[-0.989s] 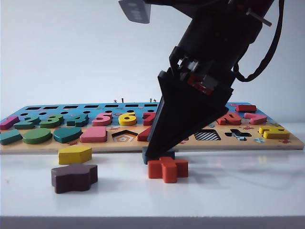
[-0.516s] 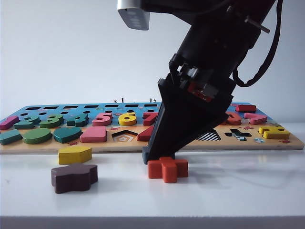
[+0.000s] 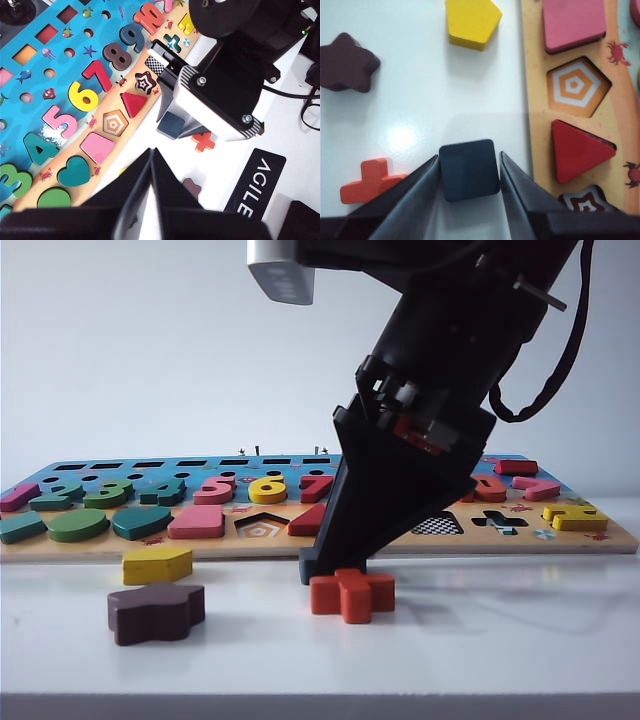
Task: Insert the cube into the slot.
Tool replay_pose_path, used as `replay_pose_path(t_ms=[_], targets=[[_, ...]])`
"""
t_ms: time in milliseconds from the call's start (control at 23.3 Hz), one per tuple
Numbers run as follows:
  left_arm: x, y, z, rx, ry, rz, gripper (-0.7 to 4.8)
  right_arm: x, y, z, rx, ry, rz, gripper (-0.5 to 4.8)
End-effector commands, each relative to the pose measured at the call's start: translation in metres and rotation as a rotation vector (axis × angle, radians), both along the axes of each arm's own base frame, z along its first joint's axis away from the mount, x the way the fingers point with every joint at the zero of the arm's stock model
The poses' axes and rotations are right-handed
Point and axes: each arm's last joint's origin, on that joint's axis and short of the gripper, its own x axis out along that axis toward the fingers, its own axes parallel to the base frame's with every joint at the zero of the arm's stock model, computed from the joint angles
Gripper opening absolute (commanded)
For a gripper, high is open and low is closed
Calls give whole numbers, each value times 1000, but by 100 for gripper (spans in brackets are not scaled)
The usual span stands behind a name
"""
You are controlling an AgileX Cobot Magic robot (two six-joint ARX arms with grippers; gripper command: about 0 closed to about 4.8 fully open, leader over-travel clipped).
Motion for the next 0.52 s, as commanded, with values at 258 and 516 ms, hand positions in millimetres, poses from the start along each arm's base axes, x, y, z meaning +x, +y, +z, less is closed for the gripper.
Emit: replay_pose_path(t_ms=[258,516], targets=[[1,-1,2,-11,-17,-5,17,1,1,2,6,-16,-3,124],[1,-1,2,-11,-17,-5,17,1,0,14,25,-50,-12,124]])
